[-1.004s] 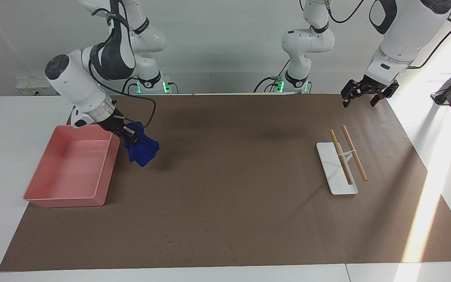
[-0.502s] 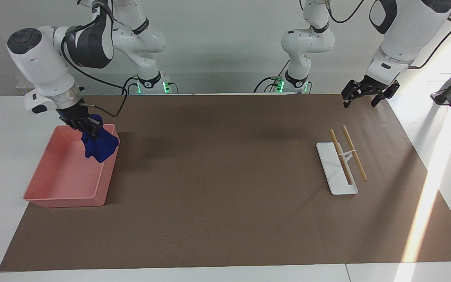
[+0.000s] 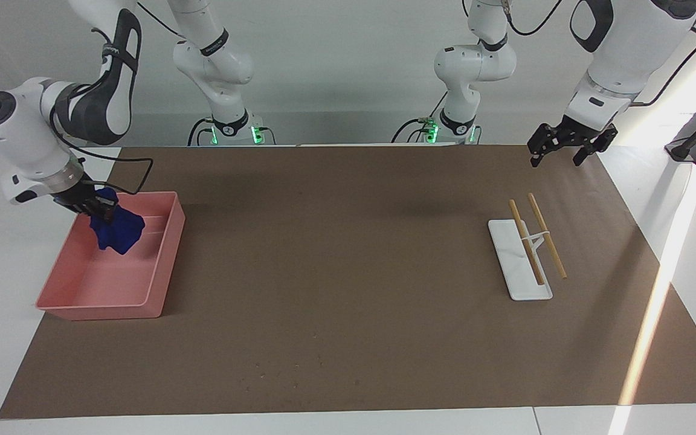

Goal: Wipe water with towel using both arms
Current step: 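Carry the towel into the pink bin with the right gripper, then open the right gripper to release the towel in the bin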

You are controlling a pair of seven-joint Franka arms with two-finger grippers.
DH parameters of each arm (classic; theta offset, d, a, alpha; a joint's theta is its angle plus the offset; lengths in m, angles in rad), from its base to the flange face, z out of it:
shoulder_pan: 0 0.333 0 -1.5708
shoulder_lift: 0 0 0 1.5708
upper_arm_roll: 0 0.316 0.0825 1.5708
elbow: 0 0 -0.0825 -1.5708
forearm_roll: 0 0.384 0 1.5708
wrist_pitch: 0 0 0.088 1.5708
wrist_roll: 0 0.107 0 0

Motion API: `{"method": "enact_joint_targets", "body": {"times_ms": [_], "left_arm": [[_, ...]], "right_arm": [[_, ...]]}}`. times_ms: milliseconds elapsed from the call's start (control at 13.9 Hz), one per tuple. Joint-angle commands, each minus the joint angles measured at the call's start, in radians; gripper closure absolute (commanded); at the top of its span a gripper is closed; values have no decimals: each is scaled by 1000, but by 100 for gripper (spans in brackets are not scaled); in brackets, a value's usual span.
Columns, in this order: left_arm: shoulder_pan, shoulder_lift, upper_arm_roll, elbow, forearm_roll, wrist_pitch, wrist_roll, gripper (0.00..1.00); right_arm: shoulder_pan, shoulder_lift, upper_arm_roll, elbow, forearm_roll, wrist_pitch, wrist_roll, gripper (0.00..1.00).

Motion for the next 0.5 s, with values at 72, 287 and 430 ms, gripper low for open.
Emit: {"method": "enact_joint_targets", "body": {"times_ms": [72,287,430], "left_arm": [[-8,-14,8,-13,-3,16,-1,0],[-8,-14,8,-13,-3,16,0,0],[-8,-14,8,-14,-3,22,-1,0]], "right_arm": [[-19,-58,17,-162,-15,112,-94,100],[-8,-58,20,-178,-11,101,-90,0],[-5,-53,31,-142,-5,84,-79,0]]}}
